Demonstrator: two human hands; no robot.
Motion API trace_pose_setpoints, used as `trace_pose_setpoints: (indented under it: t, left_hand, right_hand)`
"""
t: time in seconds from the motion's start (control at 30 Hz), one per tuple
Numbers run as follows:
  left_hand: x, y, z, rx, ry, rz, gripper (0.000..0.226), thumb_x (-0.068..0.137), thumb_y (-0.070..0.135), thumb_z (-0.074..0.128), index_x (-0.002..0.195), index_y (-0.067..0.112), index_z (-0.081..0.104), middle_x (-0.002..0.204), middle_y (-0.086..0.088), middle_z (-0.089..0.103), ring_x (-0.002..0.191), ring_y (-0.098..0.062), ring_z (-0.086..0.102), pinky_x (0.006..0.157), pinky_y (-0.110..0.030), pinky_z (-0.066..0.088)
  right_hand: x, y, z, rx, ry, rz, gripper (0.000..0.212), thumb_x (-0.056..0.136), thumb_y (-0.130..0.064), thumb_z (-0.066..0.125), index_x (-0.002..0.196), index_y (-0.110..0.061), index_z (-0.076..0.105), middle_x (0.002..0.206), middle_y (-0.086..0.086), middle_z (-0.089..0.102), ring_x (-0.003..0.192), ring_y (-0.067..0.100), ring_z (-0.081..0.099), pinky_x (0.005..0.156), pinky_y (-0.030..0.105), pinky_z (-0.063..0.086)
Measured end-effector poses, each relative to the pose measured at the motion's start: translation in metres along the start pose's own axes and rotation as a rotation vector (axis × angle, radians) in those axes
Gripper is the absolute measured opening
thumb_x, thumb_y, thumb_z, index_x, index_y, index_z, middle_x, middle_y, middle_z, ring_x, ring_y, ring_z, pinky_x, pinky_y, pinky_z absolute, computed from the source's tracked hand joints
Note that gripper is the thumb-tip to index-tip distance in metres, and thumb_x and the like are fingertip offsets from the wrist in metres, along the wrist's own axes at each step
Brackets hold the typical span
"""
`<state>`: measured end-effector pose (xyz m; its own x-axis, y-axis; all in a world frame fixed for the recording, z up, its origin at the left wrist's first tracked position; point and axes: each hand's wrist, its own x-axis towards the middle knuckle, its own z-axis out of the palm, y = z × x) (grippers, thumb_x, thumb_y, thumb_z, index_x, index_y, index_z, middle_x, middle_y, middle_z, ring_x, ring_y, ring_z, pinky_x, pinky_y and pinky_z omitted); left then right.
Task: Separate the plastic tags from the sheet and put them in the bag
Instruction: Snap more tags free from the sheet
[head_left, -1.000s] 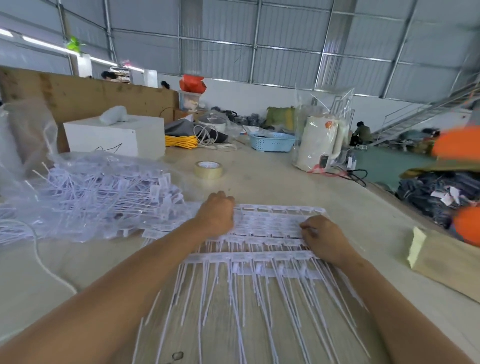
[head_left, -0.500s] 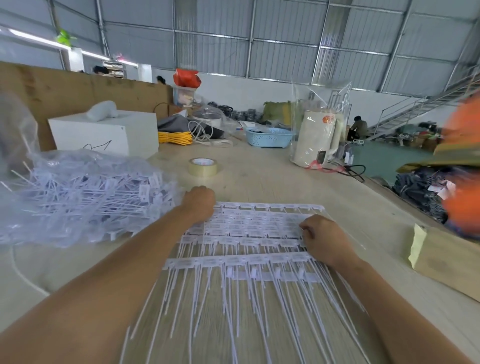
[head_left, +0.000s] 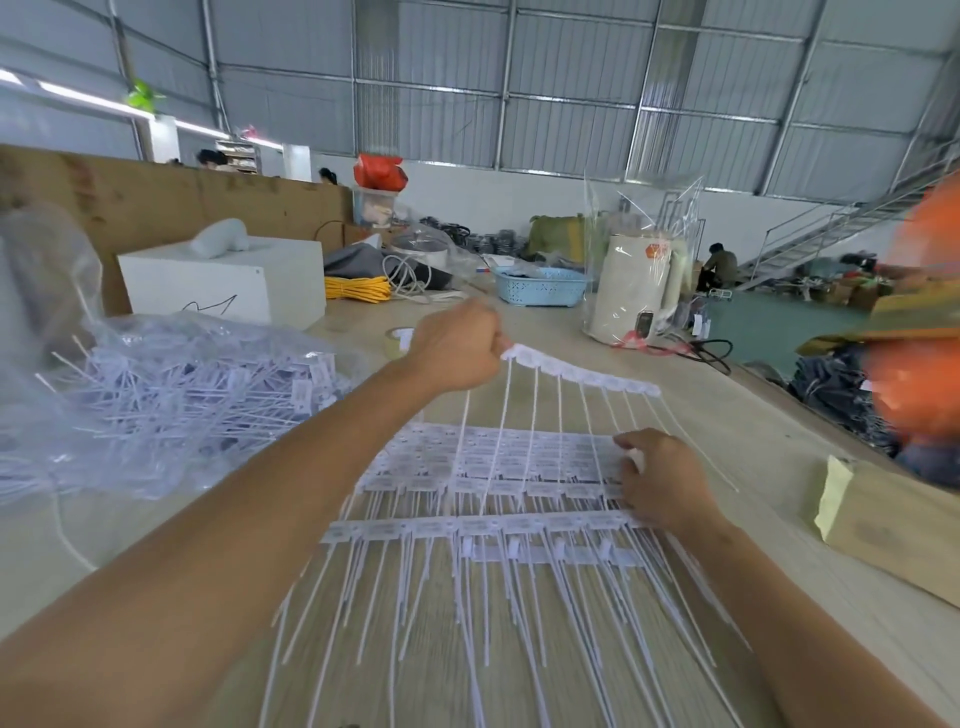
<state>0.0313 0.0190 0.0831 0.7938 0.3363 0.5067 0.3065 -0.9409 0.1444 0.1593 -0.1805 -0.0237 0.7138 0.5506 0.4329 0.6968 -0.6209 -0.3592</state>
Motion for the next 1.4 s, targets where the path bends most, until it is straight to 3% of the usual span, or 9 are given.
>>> trace_pose_setpoints:
  t: [0.17, 0.3, 0.53, 0.8, 0.93, 1.03, 1.17, 1.3, 1.4]
  left_hand:
    - [-0.011, 0.042, -0.053, 0.105, 0.197, 0.119, 0.03, 0.097, 0.035, 0.043, 0.081, 0.013, 0.056, 0.079, 0.001, 0.05, 0.069, -0.018, 0.051, 0.05, -0.024, 0.026]
    - [-0.032, 0.02, -0.073, -0.113, 0.066, -0.041, 0.042, 0.096, 0.027, 0.047, 0.057, 0.013, 0.041, 0.056, -0.003, 0.042, 0.052, -0.016, 0.04, 0.062, -0.031, 0.039]
    - [-0.08, -0.06, -0.042, -0.108, -0.617, -0.263, 0.042, 0.097, 0.028, 0.048, 0.06, 0.013, 0.037, 0.053, -0.005, 0.039, 0.048, -0.019, 0.043, 0.054, -0.026, 0.031]
    - [-0.082, -0.071, -0.022, 0.25, -0.766, -0.254, 0.036, 0.097, 0.029, 0.048, 0.072, 0.004, 0.053, 0.081, -0.012, 0.054, 0.071, -0.025, 0.057, 0.074, -0.037, 0.046]
    - [-0.075, -0.042, -0.021, 0.477, -0.608, -0.22, 0.012, 0.094, 0.023, 0.049, 0.091, 0.012, 0.053, 0.1, -0.006, 0.057, 0.097, -0.025, 0.058, 0.073, -0.032, 0.043]
    - [-0.064, -0.008, 0.003, 0.263, -0.481, -0.128, 0.012, 0.093, 0.016, 0.047, 0.098, 0.01, 0.057, 0.106, -0.009, 0.06, 0.092, -0.026, 0.057, 0.074, -0.032, 0.046]
    - [-0.058, 0.031, 0.041, 0.015, -0.481, -0.017, 0.032, 0.097, 0.031, 0.046, 0.117, 0.01, 0.059, 0.12, -0.011, 0.058, 0.11, -0.029, 0.054, 0.091, -0.036, 0.043]
    - [-0.056, 0.033, 0.059, -0.041, -0.443, -0.044, 0.035, 0.097, 0.036, 0.047, 0.109, 0.006, 0.06, 0.114, -0.012, 0.061, 0.105, -0.029, 0.055, 0.088, -0.036, 0.041]
    - [-0.053, 0.028, 0.049, -0.288, -0.346, -0.086, 0.022, 0.096, 0.022, 0.05, 0.103, 0.006, 0.063, 0.11, -0.011, 0.064, 0.097, -0.022, 0.058, 0.082, -0.03, 0.045]
  right_hand:
    - [-0.002, -0.006, -0.02, 0.101, 0.303, 0.007, 0.035, 0.081, 0.008, 0.054, 0.11, -0.006, 0.068, 0.1, 0.013, 0.07, 0.1, 0.033, 0.058, 0.088, 0.044, 0.049]
    - [-0.005, -0.016, -0.049, 0.194, 0.431, -0.085, 0.03, 0.075, 0.01, 0.054, 0.093, -0.008, 0.07, 0.089, 0.008, 0.066, 0.082, 0.027, 0.057, 0.074, 0.029, 0.041]
    - [-0.018, -0.05, -0.065, 0.095, -0.396, -0.243, 0.026, 0.079, 0.0, 0.056, 0.081, -0.02, 0.072, 0.076, -0.012, 0.063, 0.061, -0.008, 0.055, 0.056, 0.004, 0.04]
    - [-0.032, -0.067, -0.057, 0.344, -0.861, -0.237, 0.015, 0.087, -0.009, 0.06, 0.095, -0.013, 0.071, 0.072, 0.003, 0.069, 0.055, 0.009, 0.06, 0.053, 0.017, 0.046]
    - [-0.02, -0.056, -0.054, 0.517, -0.417, -0.099, 0.016, 0.087, -0.003, 0.059, 0.089, -0.014, 0.071, 0.069, 0.008, 0.069, 0.054, 0.019, 0.058, 0.051, 0.02, 0.047]
    - [-0.01, -0.036, -0.041, 0.305, -0.016, 0.001, 0.02, 0.088, -0.004, 0.057, 0.104, -0.007, 0.069, 0.094, 0.011, 0.069, 0.076, 0.024, 0.062, 0.067, 0.021, 0.044]
    - [-0.009, -0.016, -0.023, 0.095, -0.05, 0.109, 0.031, 0.092, -0.011, 0.05, 0.121, -0.007, 0.059, 0.111, 0.015, 0.066, 0.098, 0.029, 0.061, 0.082, 0.027, 0.043]
    - [-0.009, -0.01, -0.012, 0.033, -0.173, 0.092, 0.038, 0.09, -0.018, 0.055, 0.127, -0.009, 0.055, 0.116, 0.011, 0.064, 0.104, 0.026, 0.06, 0.085, 0.025, 0.042]
    - [-0.005, -0.012, -0.013, 0.167, -0.034, 0.112, 0.031, 0.09, -0.015, 0.056, 0.12, -0.006, 0.059, 0.111, 0.013, 0.066, 0.101, 0.027, 0.061, 0.085, 0.026, 0.043]
